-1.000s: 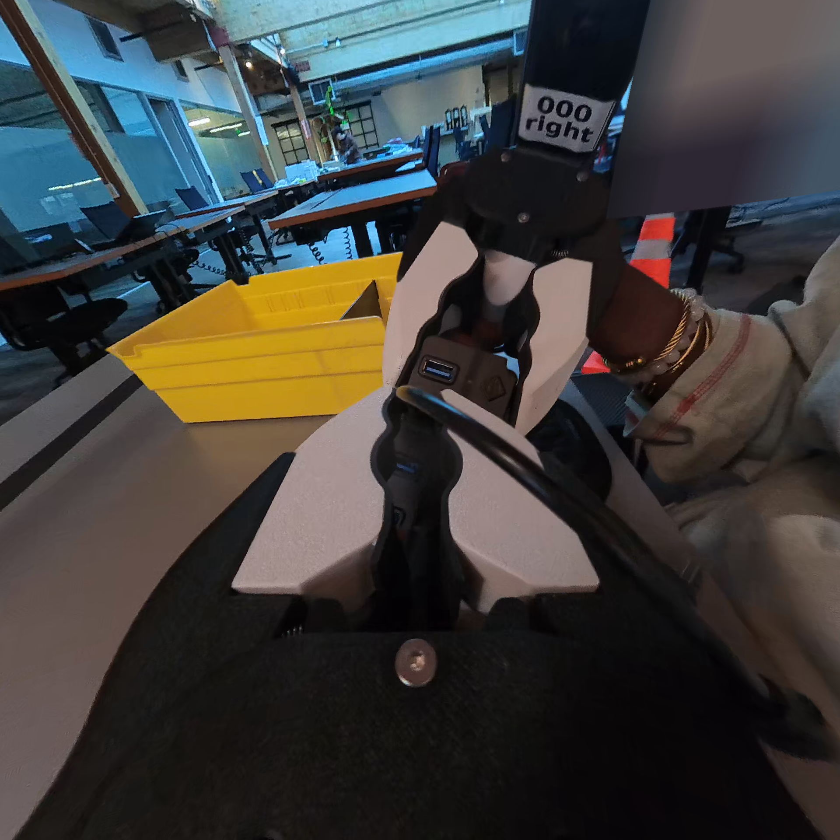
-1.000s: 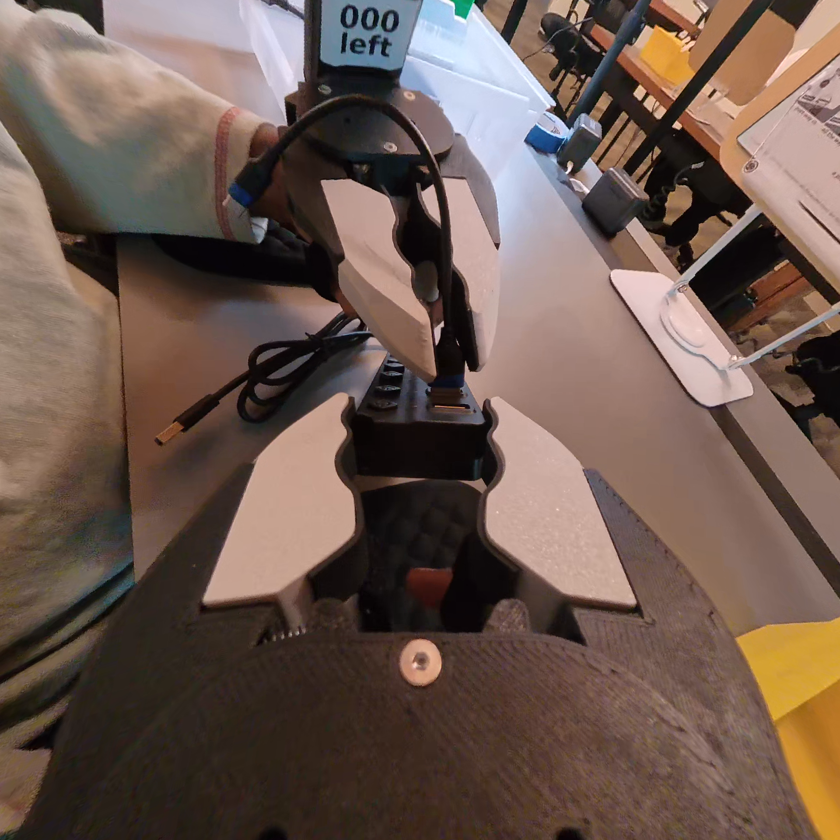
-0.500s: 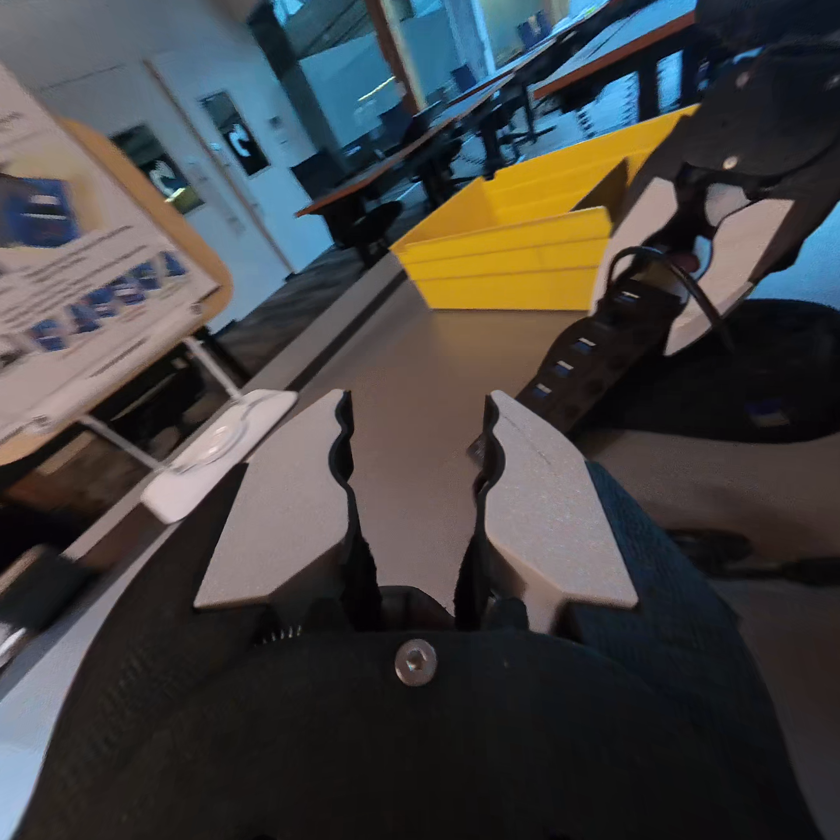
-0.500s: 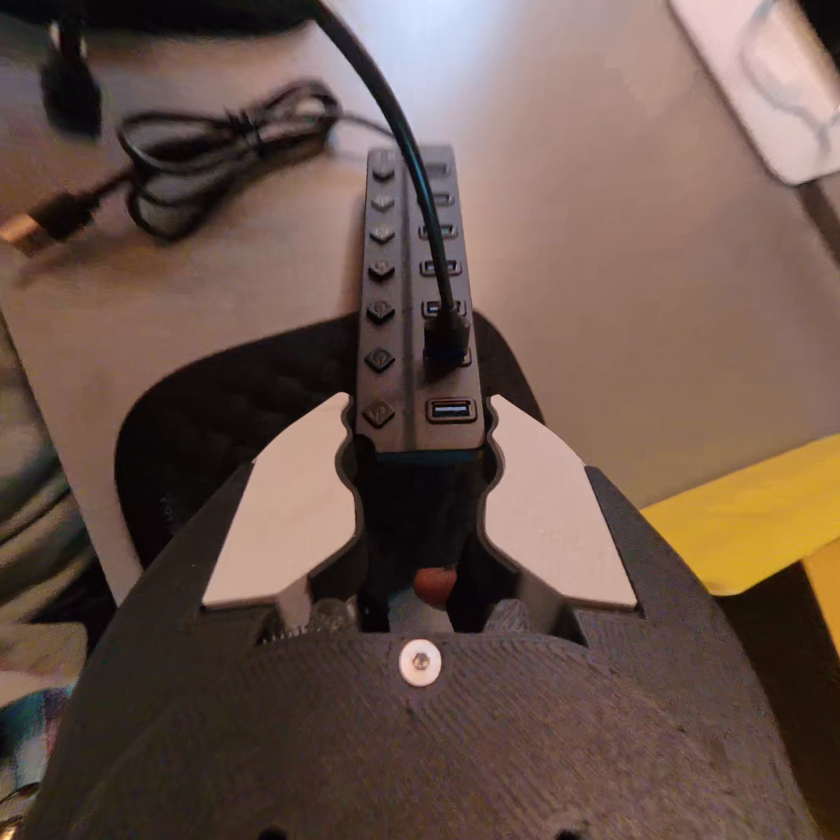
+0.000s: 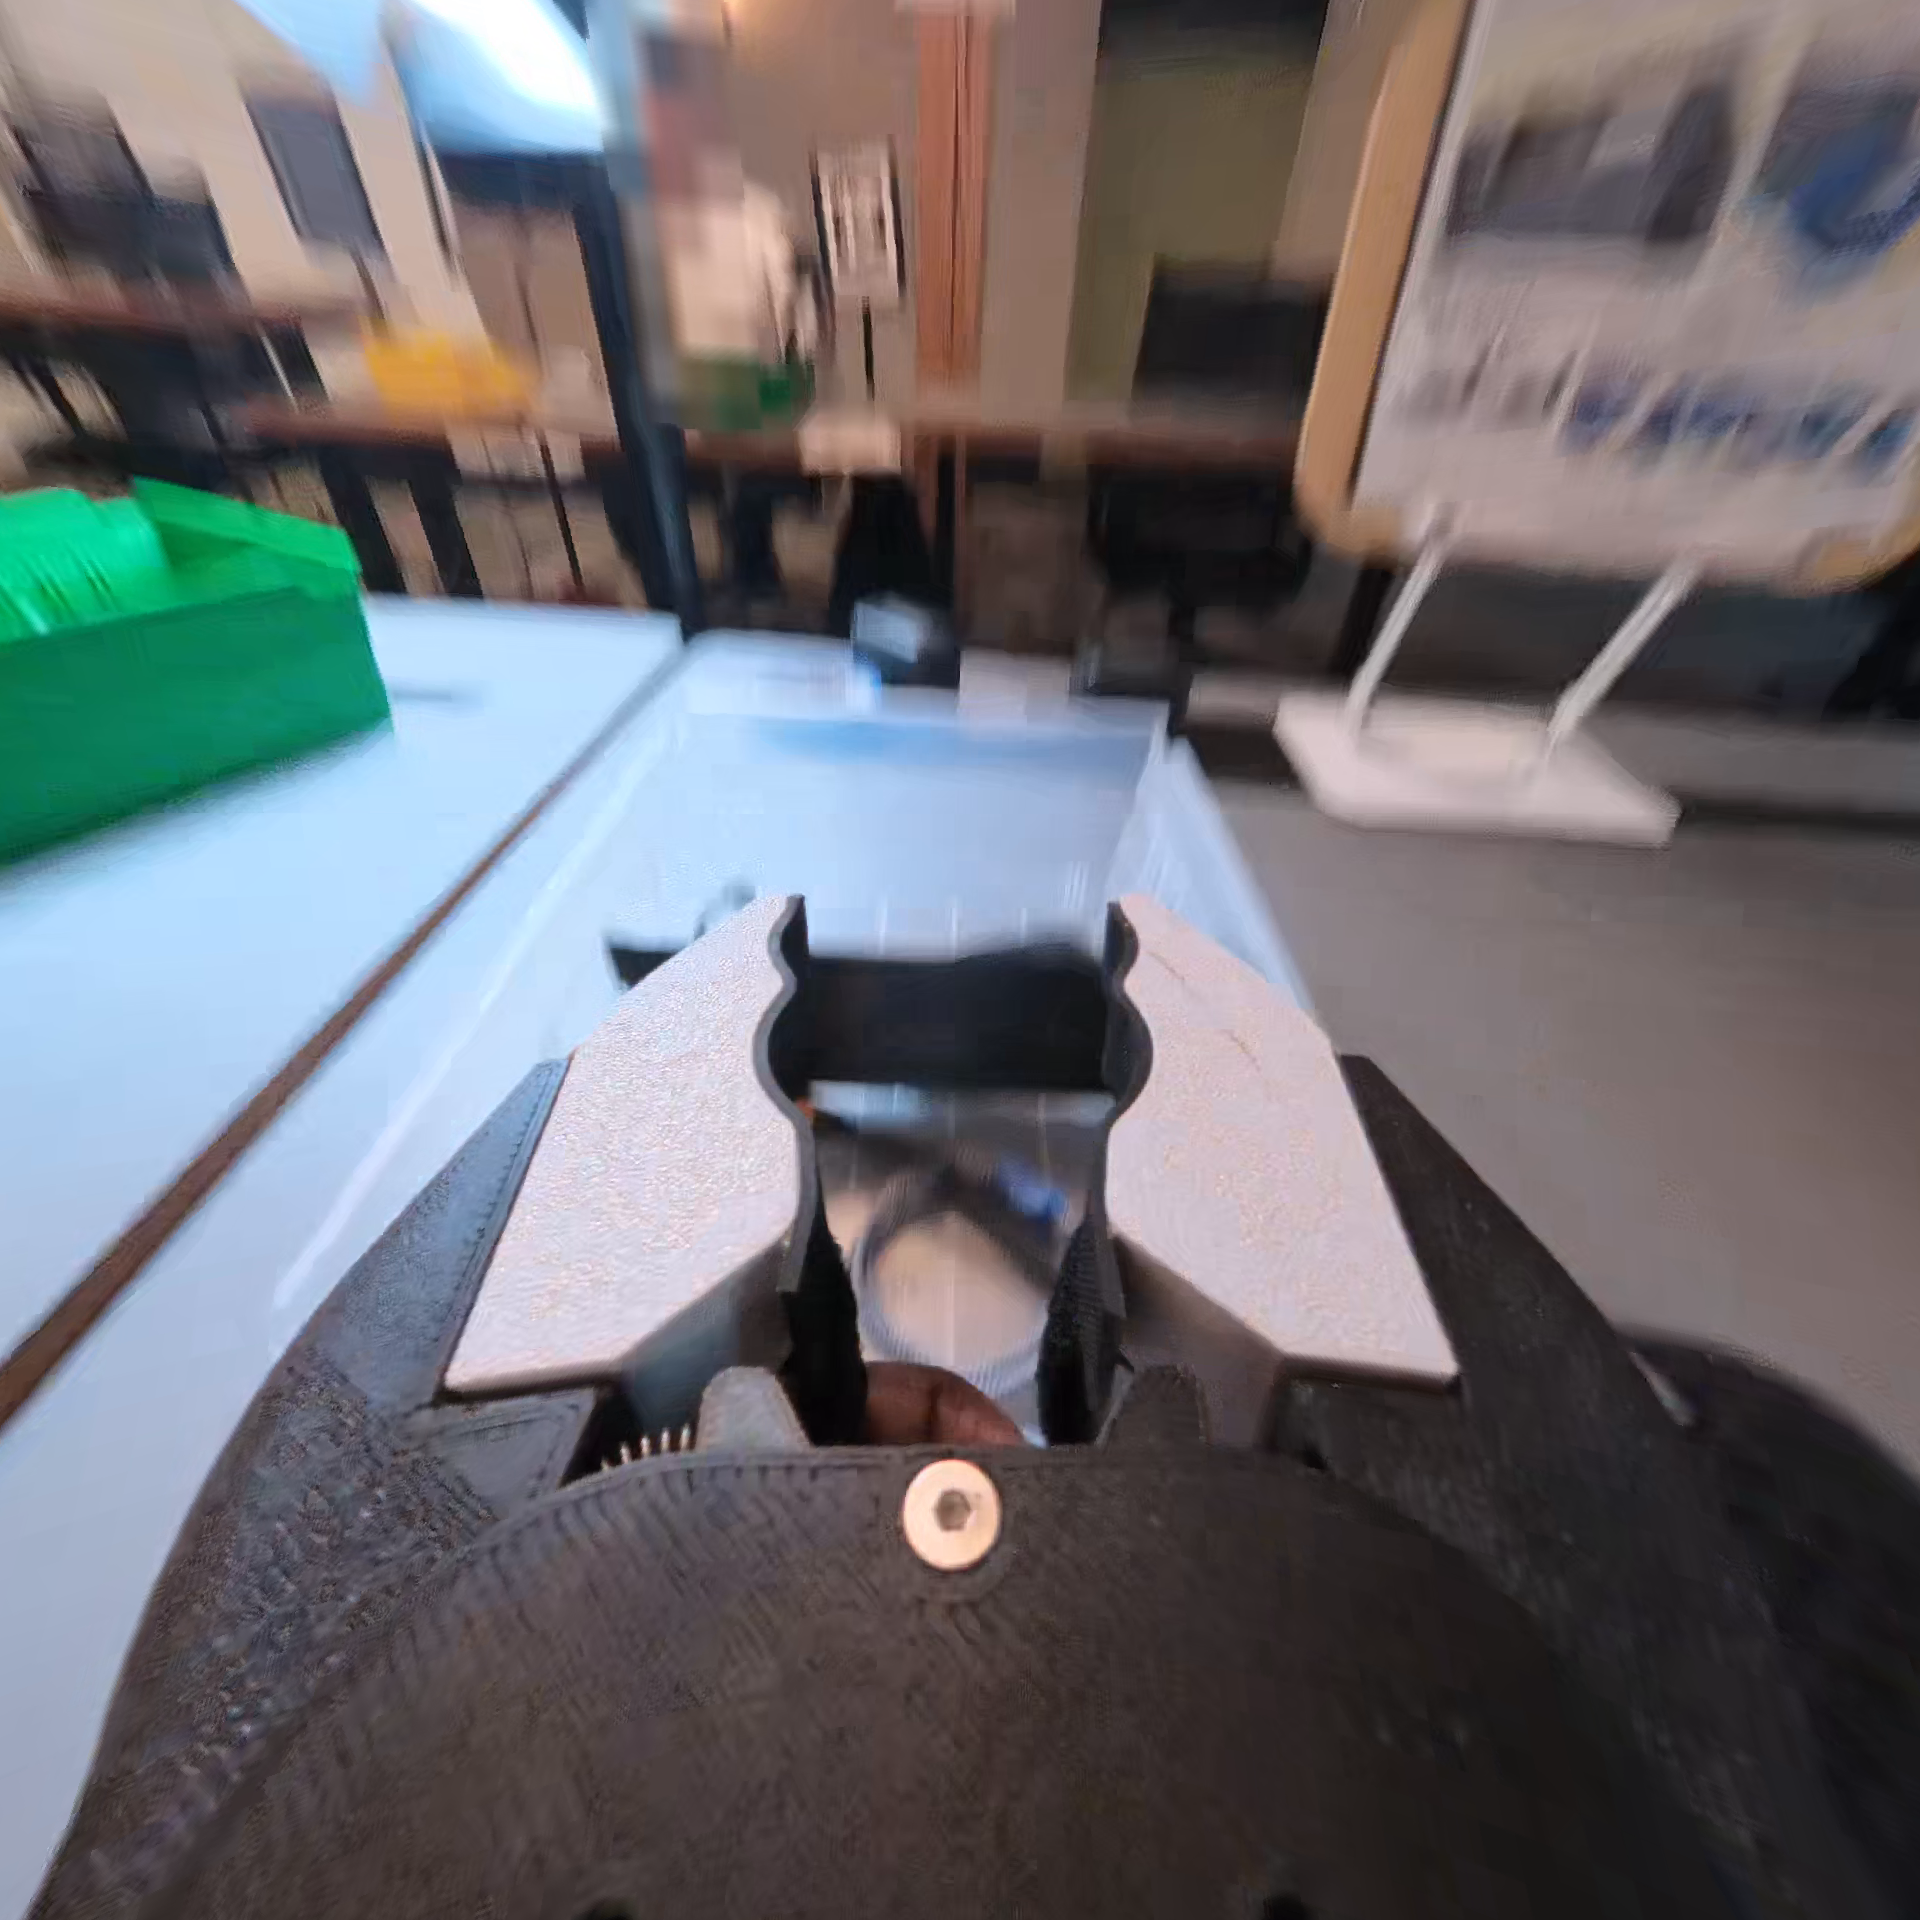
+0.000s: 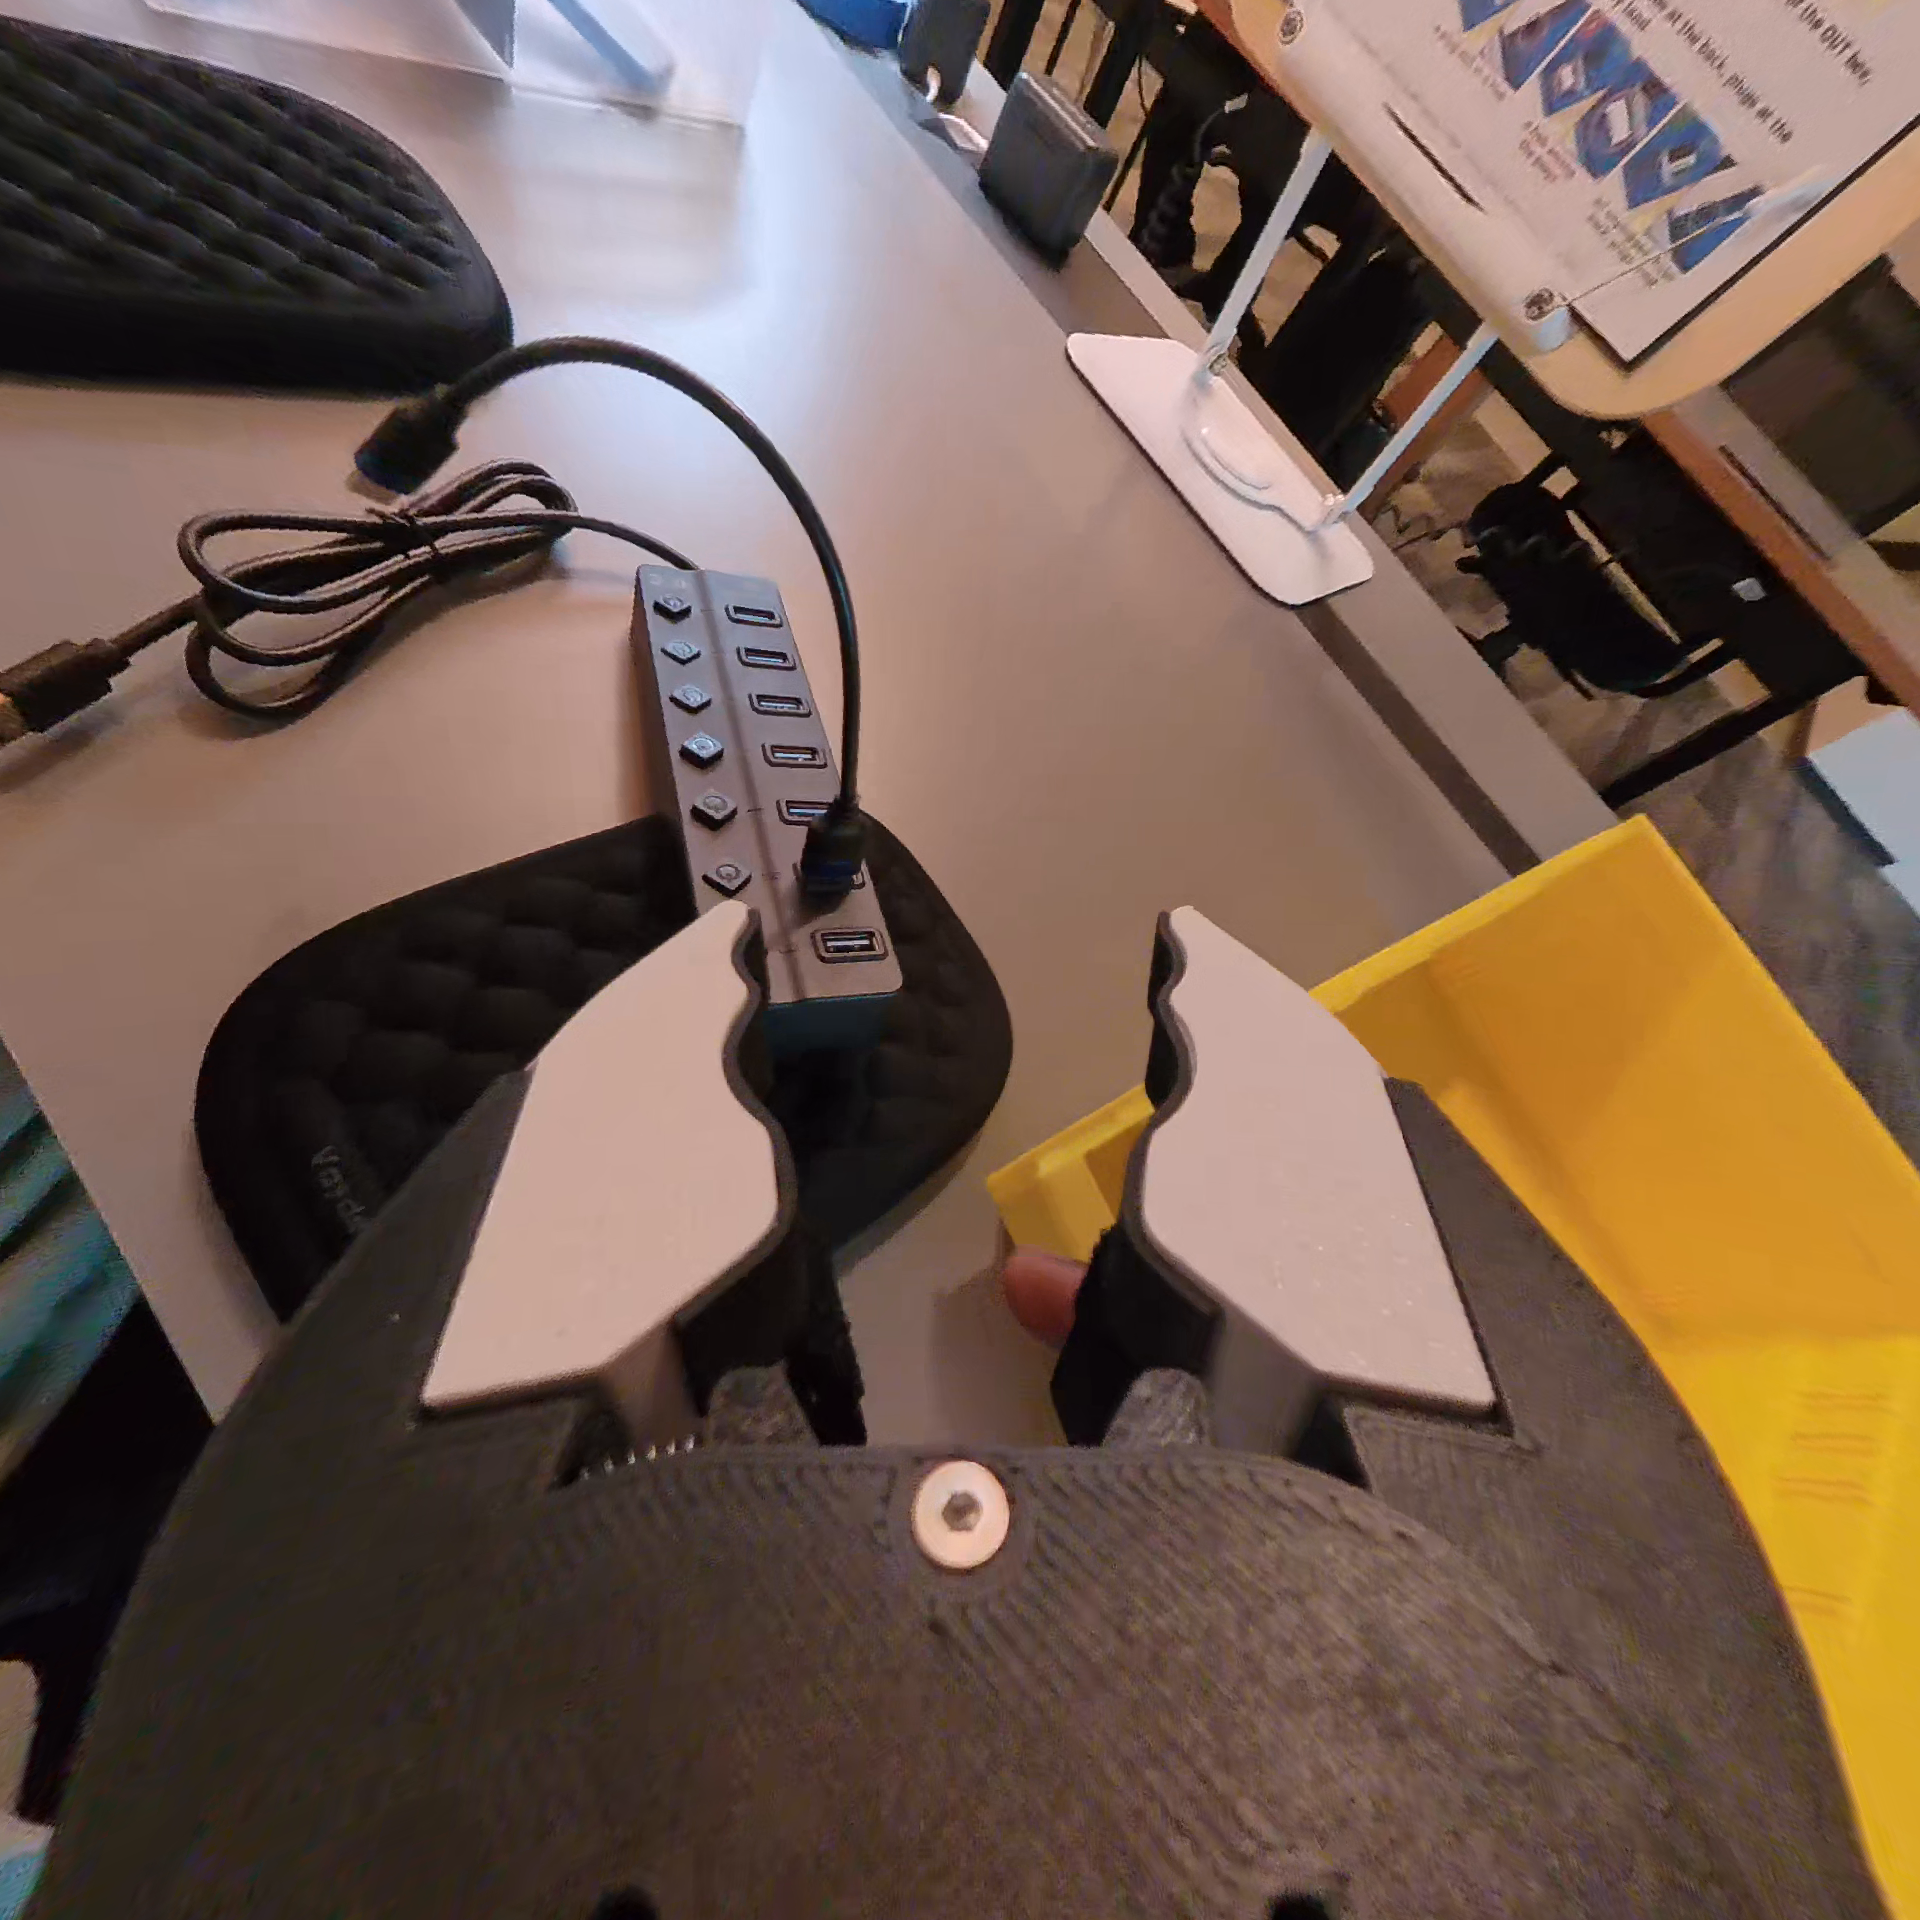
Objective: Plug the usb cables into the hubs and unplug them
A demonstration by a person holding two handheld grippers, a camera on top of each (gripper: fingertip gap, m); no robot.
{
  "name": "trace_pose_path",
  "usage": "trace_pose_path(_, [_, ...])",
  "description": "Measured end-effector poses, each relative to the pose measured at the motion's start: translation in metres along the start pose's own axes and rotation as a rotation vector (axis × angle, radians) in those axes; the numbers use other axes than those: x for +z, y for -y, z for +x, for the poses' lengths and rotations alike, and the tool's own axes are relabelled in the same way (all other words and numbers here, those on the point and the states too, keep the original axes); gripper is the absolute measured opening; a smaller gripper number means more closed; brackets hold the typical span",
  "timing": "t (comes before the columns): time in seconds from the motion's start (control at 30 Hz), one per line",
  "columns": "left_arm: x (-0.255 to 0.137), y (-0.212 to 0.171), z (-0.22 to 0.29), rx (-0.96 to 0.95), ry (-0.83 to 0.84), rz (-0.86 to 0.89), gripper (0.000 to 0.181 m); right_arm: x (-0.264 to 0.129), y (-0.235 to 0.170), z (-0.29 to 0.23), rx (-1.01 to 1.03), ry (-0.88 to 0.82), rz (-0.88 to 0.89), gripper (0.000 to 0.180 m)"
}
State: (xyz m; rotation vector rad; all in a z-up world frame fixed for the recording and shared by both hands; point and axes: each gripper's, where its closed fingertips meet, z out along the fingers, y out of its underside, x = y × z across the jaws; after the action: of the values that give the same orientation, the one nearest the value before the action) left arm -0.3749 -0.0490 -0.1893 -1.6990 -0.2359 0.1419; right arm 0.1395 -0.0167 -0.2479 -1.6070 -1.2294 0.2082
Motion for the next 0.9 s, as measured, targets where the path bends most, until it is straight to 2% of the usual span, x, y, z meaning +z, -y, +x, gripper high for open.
trace_pose_path(0.1, [0.022,-0.069,0.013,0.032,-0.105,-0.359,0.057,-0.002,0.005,0.000,-0.029,-0.016,-0.005,0.071])
trace_pose_path(0.2, [0.032,-0.101,0.025,0.105,-0.130,-0.488,0.053,-0.002,0.009,-0.001,-0.053,-0.027,-0.005,0.069])
trace_pose_path(0.37, [0.033,-0.121,0.031,0.100,-0.165,-0.675,0.036,-0.003,0.012,0.002,-0.074,-0.057,0.004,0.065])
trace_pose_path(0.47, [0.030,-0.134,0.026,0.110,-0.164,-0.810,0.034,-0.004,0.010,0.005,-0.075,-0.077,-0.005,0.063])
trace_pose_path(0.53, [0.030,-0.138,0.025,0.104,-0.164,-0.848,0.030,-0.004,0.008,0.007,-0.079,-0.088,-0.014,0.062])
trace_pose_path(0.6, [0.028,-0.142,0.027,0.117,-0.193,-0.882,0.019,-0.004,0.008,0.008,-0.084,-0.095,-0.014,0.061])
trace_pose_path(0.67, [0.032,-0.136,0.027,0.124,-0.196,-0.830,0.014,-0.005,0.008,0.009,-0.093,-0.105,-0.013,0.060])
trace_pose_path(0.77, [0.033,-0.105,0.029,0.058,-0.204,-0.594,0.010,-0.007,0.004,0.012,-0.106,-0.131,-0.036,0.058])
trace_pose_path(0.9, [0.011,-0.050,0.011,-0.007,-0.159,-0.282,0.009,-0.008,0.006,0.014,-0.105,-0.136,-0.022,0.057])
